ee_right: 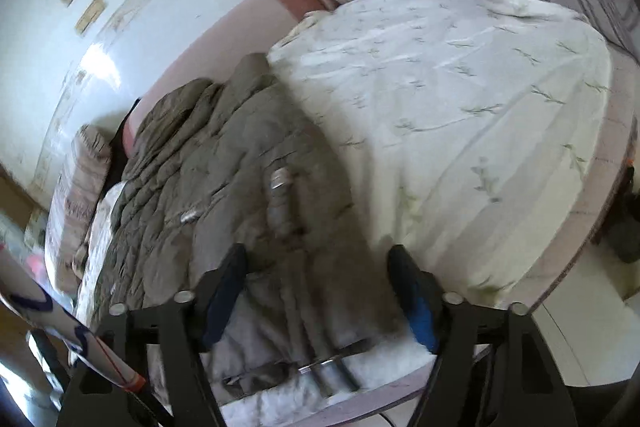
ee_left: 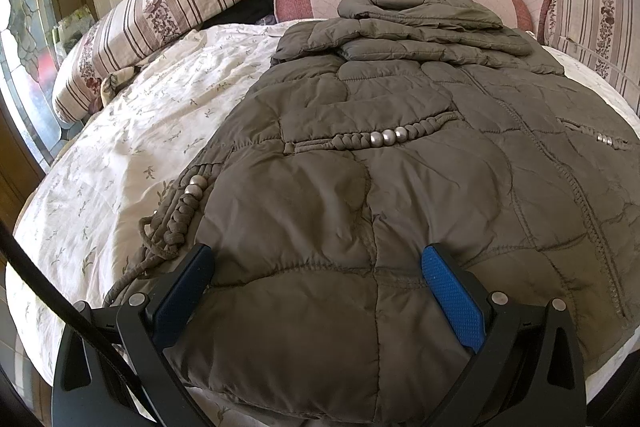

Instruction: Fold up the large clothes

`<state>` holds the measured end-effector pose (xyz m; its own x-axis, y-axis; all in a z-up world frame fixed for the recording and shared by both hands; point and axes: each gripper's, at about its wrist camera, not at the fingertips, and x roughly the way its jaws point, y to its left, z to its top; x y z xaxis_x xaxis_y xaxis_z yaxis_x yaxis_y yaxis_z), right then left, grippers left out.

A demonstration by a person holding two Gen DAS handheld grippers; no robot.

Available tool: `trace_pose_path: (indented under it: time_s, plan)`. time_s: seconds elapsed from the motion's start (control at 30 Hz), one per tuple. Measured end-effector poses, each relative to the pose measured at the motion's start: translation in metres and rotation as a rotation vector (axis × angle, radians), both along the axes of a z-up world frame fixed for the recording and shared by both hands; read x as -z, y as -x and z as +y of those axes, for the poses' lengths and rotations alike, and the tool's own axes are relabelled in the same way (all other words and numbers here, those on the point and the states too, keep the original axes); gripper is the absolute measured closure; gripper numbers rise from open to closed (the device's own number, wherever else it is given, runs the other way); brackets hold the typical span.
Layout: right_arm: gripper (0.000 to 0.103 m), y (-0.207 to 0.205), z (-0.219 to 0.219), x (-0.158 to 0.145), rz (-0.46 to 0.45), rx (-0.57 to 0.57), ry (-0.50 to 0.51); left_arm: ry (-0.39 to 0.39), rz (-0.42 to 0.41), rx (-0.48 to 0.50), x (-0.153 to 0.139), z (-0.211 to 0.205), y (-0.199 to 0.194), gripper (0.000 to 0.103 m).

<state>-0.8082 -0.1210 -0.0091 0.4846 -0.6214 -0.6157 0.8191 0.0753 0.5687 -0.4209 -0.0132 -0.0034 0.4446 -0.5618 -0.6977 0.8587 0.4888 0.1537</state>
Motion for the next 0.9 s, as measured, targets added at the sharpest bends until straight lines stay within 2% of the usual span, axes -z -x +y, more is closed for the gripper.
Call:
trace_pose_path:
  time_s: [0.07, 0.17, 0.27, 0.37, 0.5, 0.57, 0.63, 0.8, 0.9]
  plan:
    - [0.043, -0.013, 0.006, 0.000, -0.028, -0.051, 0.000, -0.018, 0.030, 0.011, -0.004, -0.001, -0.003, 0.000]
    - [0.051, -0.031, 0.014, -0.005, -0.007, -0.112, 0.025, -0.010, 0.114, 0.033, -0.014, 0.005, -0.013, 0.000]
    - [0.053, -0.035, 0.015, -0.009, 0.011, -0.126, 0.041, 0.090, 0.212, -0.003, -0.032, 0.028, -0.033, 0.000]
    - [0.051, -0.036, 0.012, -0.003, 0.018, -0.117, 0.012, 0.180, 0.306, -0.114, -0.046, 0.054, -0.070, 0.000]
    - [0.046, -0.036, 0.009, 0.000, 0.019, -0.127, -0.007, 0.209, 0.512, -0.226, -0.033, 0.075, -0.122, 0.001]
    - [0.043, -0.040, 0.010, -0.001, 0.042, -0.132, 0.000, 0.222, 0.604, -0.254, -0.023, 0.079, -0.134, 0.005]
    - [0.043, -0.042, 0.010, -0.001, 0.052, -0.134, 0.004, 0.234, 0.681, -0.259, -0.013, 0.079, -0.140, 0.014]
    - [0.043, -0.038, 0.009, 0.000, 0.024, -0.132, -0.005, 0.242, 0.710, -0.211, -0.009, 0.075, -0.121, 0.022]
    - [0.043, -0.035, 0.009, 0.001, 0.002, -0.132, -0.014, 0.226, 0.653, -0.183, -0.011, 0.077, -0.099, 0.023]
